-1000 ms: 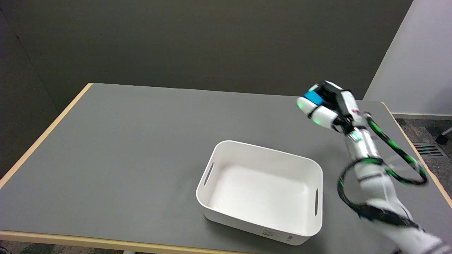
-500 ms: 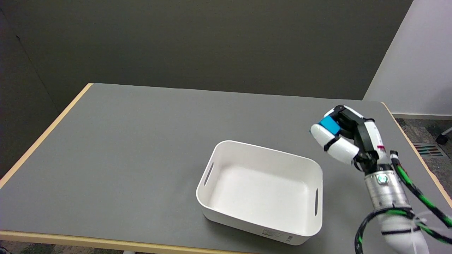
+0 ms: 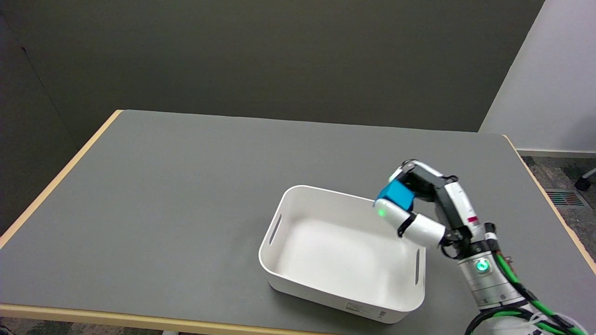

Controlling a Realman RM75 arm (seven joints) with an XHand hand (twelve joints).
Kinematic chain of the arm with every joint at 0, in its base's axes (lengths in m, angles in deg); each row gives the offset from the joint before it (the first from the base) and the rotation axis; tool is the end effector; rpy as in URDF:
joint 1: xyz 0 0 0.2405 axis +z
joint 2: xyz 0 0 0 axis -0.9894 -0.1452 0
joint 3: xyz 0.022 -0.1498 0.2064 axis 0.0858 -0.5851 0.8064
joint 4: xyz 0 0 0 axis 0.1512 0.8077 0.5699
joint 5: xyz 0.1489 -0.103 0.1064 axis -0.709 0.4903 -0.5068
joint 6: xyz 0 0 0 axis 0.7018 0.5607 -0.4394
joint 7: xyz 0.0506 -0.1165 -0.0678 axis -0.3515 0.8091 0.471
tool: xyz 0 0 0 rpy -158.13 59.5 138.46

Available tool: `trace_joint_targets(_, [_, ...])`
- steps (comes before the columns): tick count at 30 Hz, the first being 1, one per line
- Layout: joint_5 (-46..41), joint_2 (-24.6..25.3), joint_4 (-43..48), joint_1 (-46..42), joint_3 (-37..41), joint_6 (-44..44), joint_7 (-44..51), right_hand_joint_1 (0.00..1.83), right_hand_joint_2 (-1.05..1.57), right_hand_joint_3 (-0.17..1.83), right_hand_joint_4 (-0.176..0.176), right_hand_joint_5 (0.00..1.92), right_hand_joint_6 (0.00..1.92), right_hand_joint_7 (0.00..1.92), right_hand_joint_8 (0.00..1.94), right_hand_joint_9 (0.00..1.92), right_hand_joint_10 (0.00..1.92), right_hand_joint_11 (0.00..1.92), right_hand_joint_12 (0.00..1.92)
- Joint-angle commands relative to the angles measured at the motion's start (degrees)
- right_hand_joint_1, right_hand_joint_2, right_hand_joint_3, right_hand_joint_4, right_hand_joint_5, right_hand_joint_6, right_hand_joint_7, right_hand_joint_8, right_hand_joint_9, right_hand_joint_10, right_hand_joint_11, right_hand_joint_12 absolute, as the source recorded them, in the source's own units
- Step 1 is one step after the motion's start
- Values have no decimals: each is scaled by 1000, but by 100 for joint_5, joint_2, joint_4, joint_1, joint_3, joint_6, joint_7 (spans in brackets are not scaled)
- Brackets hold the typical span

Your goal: Place blue wooden cube into white box.

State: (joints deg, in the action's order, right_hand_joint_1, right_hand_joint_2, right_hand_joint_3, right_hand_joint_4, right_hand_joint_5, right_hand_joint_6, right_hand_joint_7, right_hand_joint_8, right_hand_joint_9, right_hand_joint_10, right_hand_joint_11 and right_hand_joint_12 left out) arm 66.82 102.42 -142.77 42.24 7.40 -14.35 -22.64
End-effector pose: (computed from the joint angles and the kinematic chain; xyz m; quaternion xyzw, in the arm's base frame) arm -0.2473 -0.1632 0.3173 0.6135 -0.2527 0.4720 0.5805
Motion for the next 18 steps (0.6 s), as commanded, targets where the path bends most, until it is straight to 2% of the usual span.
trace_joint_targets(1, [759,-444,613,293,-1299,345,10,1196,948,646,-176,721,1517,769,1550,989,1921,753,1921])
trace_joint_targets(7, [218,-198,1374,439,-1771,1559,65,1191,971,617,-176,705,1526,753,1565,998,1921,702,1921])
trace_joint_targets(11, [164,-90,1672,628,-1959,1648,496,1184,993,597,-176,683,1546,733,1591,980,1921,586,1921])
trace_joint_targets(13, [169,-91,1730,670,-1967,1612,1004,1174,1027,559,-176,656,1570,707,1616,930,1921,440,1921])
trace_joint_targets(14, [134,-103,1734,702,-1966,1583,1226,1136,1014,567,-162,622,1509,694,1576,891,1880,381,1917])
trace_joint_targets(16, [22,-138,1734,764,-1965,1502,1368,748,661,886,-1,368,665,685,973,701,1394,420,1869])
trace_joint_targets(18, [-101,-187,1716,865,-1965,1358,1371,580,624,847,12,287,517,393,536,273,928,241,1502])
